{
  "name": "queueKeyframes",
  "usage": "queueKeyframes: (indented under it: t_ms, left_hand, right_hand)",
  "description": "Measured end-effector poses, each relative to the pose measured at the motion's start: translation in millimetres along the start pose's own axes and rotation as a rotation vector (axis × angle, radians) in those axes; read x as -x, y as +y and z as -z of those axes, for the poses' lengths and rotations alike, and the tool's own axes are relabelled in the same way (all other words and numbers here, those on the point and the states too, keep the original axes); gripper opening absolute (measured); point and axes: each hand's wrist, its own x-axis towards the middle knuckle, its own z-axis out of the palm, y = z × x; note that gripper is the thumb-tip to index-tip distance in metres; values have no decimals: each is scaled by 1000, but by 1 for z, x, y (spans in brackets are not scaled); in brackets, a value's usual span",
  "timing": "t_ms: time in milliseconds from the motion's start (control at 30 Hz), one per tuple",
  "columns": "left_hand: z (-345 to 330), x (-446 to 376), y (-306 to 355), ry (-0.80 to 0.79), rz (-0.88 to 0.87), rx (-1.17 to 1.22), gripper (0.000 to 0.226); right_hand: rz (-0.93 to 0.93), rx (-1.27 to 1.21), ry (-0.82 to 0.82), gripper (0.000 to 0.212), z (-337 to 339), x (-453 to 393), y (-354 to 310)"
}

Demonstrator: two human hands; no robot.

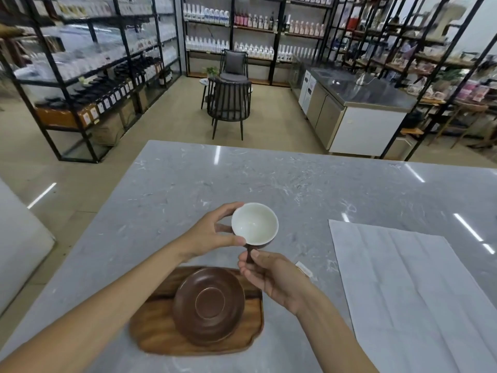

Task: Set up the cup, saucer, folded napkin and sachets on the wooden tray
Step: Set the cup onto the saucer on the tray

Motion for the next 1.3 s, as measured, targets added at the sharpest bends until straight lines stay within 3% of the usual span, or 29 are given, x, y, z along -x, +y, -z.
queueKeyframes:
  t_ms: [367,633,1300]
  left_hand:
    - [12,91,-14,68,67,50,81]
    - [15,146,-54,33,169,51,85]
    - [2,157,-71,56,200,73,82]
  right_hand:
    - [-35,4,-37,37,-39,31,62]
    - [-100,-37,-9,32,-58,43,120]
    - [-124,24,11,27,-44,37,140]
